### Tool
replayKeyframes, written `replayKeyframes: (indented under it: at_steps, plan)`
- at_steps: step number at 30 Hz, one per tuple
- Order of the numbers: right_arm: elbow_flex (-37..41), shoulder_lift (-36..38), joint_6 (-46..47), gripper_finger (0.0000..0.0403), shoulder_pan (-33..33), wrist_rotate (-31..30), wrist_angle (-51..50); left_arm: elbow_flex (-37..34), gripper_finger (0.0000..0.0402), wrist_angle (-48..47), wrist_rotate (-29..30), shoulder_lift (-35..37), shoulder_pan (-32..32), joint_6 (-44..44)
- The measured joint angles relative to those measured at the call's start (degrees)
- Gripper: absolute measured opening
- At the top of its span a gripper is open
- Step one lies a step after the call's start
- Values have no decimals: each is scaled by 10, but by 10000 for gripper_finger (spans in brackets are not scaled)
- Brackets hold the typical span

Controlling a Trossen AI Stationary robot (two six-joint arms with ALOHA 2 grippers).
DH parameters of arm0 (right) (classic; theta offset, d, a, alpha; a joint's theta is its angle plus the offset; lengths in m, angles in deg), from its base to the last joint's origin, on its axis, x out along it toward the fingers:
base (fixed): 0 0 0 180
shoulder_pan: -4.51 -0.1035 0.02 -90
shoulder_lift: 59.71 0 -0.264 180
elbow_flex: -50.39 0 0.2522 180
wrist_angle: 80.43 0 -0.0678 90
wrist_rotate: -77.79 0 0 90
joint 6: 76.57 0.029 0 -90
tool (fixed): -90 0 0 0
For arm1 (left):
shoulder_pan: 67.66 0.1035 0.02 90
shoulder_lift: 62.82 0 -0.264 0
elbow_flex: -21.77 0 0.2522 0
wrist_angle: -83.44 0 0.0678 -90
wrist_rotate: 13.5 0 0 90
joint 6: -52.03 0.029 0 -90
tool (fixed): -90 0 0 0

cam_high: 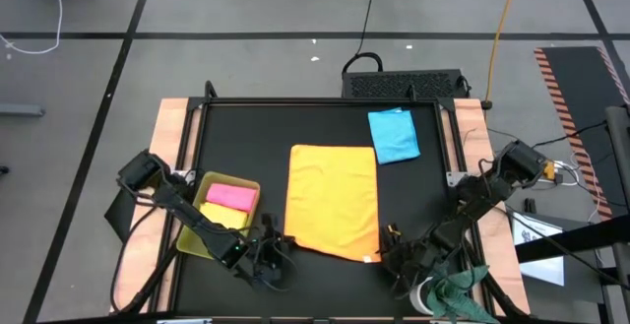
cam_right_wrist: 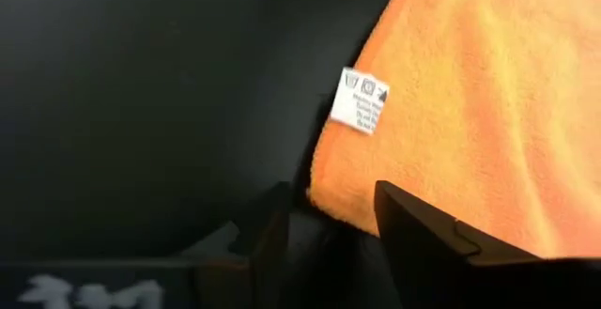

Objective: Fold microfiber towels
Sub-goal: Fold the orange microfiber towel

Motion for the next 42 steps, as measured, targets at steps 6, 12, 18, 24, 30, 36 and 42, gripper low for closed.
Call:
replayKeyframes:
  at_steps: [6,12,18,24,30,36,42]
  plan:
    - [1,-1,-22,71,9,-27,17,-2,4,1,0,0,0,-2]
    - [1,1,19,9,2,-15,58,-2,13,4,-17,0,-14,-13]
    - [1,43,77,2,-24,-3,151,-2,9,13,-24,22,-55,-36]
    - [1,122,144,1,-28,-171,82,-2,5,-21,84,90,-44,-61]
    - [10,165,256,1,9,-274,-46,-2,4,-38,88,116,49,4]
    - [56,171,317,0,73,-273,-77,-4,7,-40,39,104,177,50]
    - [95,171,326,0,139,-272,-77,-53,9,24,-1,106,279,88]
